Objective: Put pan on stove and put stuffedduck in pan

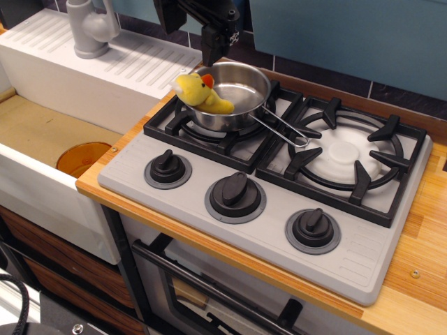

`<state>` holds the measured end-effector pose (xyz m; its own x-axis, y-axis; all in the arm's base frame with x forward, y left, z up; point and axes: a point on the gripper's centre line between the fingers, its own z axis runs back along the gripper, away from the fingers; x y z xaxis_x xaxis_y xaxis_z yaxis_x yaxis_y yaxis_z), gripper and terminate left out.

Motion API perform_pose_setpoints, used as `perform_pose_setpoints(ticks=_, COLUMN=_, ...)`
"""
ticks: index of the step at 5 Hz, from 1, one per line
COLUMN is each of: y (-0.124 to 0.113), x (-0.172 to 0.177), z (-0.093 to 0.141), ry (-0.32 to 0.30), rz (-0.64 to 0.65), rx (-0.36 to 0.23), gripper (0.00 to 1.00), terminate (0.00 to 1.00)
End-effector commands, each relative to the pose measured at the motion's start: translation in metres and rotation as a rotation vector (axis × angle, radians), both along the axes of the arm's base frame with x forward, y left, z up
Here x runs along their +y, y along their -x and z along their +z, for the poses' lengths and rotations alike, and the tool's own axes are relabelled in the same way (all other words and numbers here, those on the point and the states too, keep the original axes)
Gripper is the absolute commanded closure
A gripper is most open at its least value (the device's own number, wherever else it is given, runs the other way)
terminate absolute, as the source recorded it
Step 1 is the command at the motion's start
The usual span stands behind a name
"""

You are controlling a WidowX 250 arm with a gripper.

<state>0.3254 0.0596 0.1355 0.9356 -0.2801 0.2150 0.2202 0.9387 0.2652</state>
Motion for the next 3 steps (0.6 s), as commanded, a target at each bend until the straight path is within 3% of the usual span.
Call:
perform_pose_setpoints(ticks=1, y=-0.0051, x=-0.0168, z=0.0384, ry=-0.006, rz=-0.011, rx=-0.076, gripper=0.00, terminate=0.00)
perform_pose_setpoints(ticks=3, y=-0.0116, x=-0.0179, z=0.0297, ry=0.050, rz=-0.005, rx=0.013, gripper=0.00, terminate=0.00)
